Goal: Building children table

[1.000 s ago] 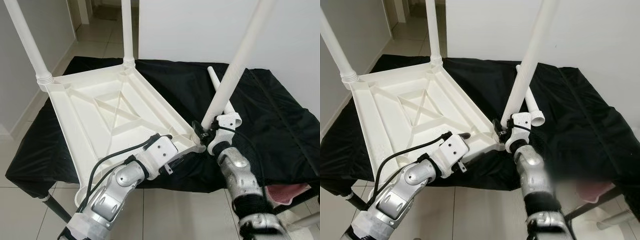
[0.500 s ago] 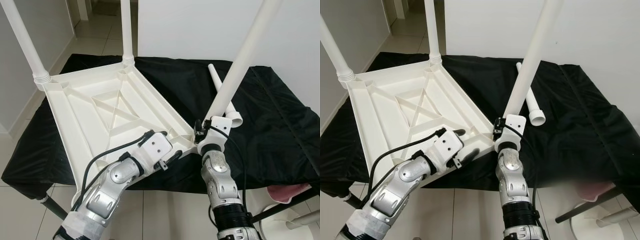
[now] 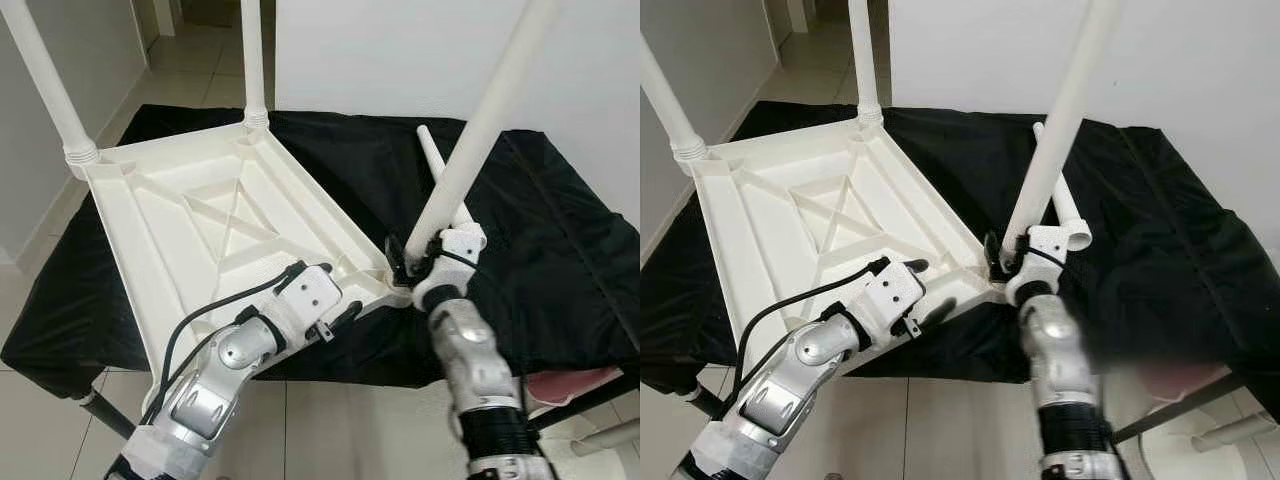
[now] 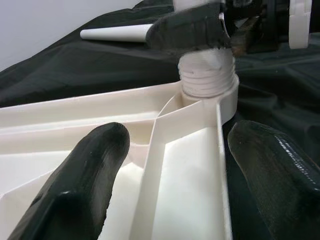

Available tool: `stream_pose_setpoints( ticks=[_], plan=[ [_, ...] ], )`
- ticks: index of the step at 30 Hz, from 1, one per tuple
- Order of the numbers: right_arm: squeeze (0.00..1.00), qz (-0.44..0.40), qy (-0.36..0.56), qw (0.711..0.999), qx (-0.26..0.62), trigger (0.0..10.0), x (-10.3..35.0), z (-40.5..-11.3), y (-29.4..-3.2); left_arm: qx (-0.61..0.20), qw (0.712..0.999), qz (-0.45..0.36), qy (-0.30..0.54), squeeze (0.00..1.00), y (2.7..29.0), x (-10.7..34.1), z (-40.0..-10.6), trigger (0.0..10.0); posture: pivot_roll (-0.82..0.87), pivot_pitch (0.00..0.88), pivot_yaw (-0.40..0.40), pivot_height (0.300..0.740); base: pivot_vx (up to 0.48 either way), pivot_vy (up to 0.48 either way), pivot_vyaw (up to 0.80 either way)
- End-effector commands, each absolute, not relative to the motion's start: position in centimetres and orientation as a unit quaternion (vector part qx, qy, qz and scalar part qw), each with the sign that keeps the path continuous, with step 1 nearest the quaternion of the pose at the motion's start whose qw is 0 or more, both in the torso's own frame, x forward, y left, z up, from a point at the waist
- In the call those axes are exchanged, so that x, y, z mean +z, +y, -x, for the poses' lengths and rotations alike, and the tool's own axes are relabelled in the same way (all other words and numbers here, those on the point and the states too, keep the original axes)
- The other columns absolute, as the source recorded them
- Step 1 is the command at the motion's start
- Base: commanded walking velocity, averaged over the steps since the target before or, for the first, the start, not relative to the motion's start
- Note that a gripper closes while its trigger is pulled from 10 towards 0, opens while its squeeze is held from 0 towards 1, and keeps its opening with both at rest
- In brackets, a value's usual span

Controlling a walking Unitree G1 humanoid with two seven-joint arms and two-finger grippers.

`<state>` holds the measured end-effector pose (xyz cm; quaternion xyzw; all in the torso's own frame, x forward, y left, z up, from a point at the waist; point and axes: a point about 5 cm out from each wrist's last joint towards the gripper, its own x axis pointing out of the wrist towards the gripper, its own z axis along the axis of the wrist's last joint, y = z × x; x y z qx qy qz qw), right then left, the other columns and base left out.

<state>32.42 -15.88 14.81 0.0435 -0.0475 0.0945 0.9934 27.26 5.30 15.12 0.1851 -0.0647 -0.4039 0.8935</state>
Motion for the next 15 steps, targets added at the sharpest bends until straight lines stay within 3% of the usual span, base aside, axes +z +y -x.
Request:
stream_pose_setpoints(
  ticks=[1,12,15],
  plan=[
    [0.00,-0.034,-0.031,0.992,0.120,10.0,14.25,-32.58,-16.55,-0.403,0.894,-0.187,-0.066,0.00,5.25,15.22,-27.14,10.0,0.02,0.042,-0.069,0.740,0.000,0.000,0.00],
    [0.00,0.021,-0.026,0.972,0.233,10.0,14.41,-33.13,-17.20,-0.403,0.893,-0.189,-0.067,0.00,5.28,15.28,-27.38,10.0,0.02,0.030,-0.060,0.740,0.000,0.000,0.00],
    [0.00,0.046,-0.013,0.950,0.309,10.0,13.98,-33.38,-16.80,-0.406,0.891,-0.189,-0.070,0.00,4.99,15.45,-27.78,10.0,0.01,0.006,-0.050,0.740,0.000,0.000,0.00]
  ],
)
